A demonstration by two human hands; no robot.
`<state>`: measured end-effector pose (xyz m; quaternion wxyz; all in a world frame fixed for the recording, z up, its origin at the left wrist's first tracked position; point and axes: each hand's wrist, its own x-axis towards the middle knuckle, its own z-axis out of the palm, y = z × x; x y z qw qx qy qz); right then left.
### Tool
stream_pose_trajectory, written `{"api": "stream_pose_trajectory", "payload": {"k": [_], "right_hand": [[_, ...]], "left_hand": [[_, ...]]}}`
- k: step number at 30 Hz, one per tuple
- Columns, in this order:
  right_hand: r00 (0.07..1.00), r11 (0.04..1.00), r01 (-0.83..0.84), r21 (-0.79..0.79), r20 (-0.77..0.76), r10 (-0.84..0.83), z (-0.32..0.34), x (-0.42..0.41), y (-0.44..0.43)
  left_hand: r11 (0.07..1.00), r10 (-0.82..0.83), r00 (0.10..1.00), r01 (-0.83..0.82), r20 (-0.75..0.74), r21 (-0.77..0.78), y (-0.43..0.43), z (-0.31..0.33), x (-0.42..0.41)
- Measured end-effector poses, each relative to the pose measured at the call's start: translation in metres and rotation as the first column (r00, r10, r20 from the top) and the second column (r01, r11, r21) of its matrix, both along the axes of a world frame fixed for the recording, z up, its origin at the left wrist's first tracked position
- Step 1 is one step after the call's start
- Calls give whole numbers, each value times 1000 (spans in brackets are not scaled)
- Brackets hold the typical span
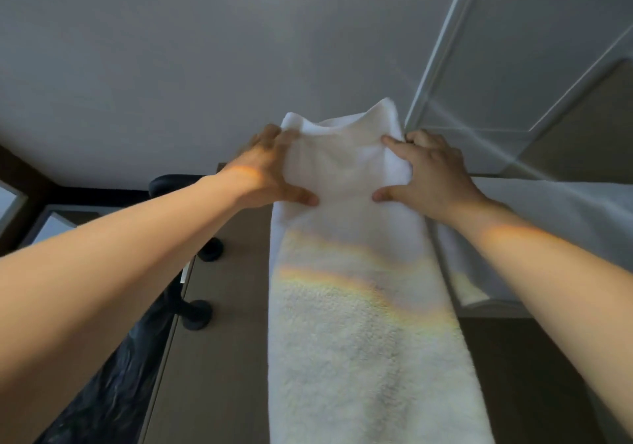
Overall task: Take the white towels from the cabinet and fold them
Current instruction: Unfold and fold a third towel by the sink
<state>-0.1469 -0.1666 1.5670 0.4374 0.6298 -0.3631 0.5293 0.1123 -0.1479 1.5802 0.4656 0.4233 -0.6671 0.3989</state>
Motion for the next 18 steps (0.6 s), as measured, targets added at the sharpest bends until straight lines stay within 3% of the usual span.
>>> {"api": "stream_pose_trajectory", "payload": {"k": [5,9,11,15,18], "right_hand": [[1000,975,29,220,4,-31,1,-1,-17],[997,968,81,237,-29,-76,4,2,-16],[996,966,87,245,-24,-84,2,2,-15],[992,951,128,282,-48,-119,2,4,-10],[989,945,144,295,-60,-132,0,4,-6]], "left_hand": [[971,235,972,-235,-14,-35,-32,-14,-3],[979,201,979,-201,-24,-7,-26,-17,-4],[992,121,992,-123,-34,-41,-20,-31,-3],[944,-189,969,135,-161,-300,-13,-84,-8],[944,-318,863,325,-392,-51,-13,-111,-16]]}}
